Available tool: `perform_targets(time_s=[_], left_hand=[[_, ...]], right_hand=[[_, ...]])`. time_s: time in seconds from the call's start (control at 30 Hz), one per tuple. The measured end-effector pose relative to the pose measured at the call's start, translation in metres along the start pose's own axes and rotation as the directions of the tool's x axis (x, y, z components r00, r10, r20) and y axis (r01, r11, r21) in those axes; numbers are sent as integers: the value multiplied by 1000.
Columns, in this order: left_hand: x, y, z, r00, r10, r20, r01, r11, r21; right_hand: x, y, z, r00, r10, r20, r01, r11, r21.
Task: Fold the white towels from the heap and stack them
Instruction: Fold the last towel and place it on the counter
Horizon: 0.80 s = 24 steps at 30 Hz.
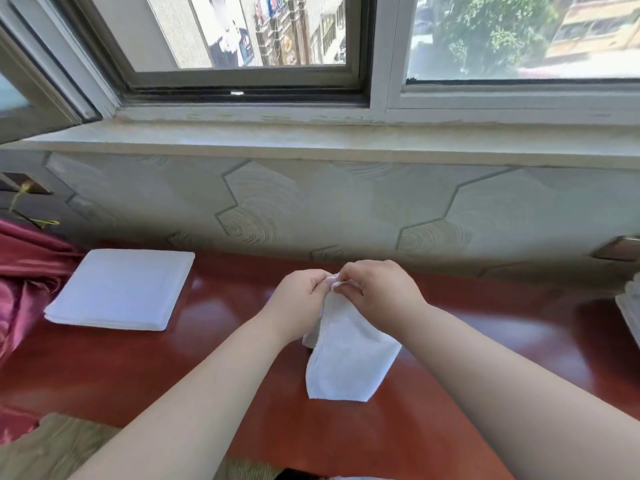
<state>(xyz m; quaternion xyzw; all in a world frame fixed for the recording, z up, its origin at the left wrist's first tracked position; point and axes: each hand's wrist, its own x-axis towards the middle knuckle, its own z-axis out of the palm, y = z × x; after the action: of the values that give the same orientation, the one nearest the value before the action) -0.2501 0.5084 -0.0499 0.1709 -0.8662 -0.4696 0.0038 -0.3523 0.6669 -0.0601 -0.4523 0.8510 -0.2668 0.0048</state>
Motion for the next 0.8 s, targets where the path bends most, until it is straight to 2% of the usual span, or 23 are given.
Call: perform_targets(time_s=[0.23,0.3,0.4,0.47,0.53,0.67,0.73,0.8], left_hand=[[-13,3,4,999,35,9,-36,995,90],[-14,4,5,998,44,-40,-40,994,99],[-18,-2,-1,988,47,-148,-22,986,166],[-20,-15,-9,979,9,-202,33,979,203],[-25,-32,-16,978,-47,-205,95,968,234],[-42,-68,-15,983,-162,-81,179,937,301],[-50,-82,-11,982,-180,-53,187,915,357],[-56,-92,-6,978,-203,-45,204,898,389]], right_hand=[[-1,-11,-15,994,82,71,-78,995,-63],[-4,-8,-17,975,146,170,-144,989,-28],[-16,3,-16,874,200,443,-141,976,-163],[-28,14,-15,799,255,544,-112,953,-282],[-42,24,-10,738,312,598,-82,921,-380],[-63,39,6,559,445,699,-30,854,-520],[-69,45,15,518,461,721,16,837,-547],[-69,47,20,511,514,689,-23,809,-587]])
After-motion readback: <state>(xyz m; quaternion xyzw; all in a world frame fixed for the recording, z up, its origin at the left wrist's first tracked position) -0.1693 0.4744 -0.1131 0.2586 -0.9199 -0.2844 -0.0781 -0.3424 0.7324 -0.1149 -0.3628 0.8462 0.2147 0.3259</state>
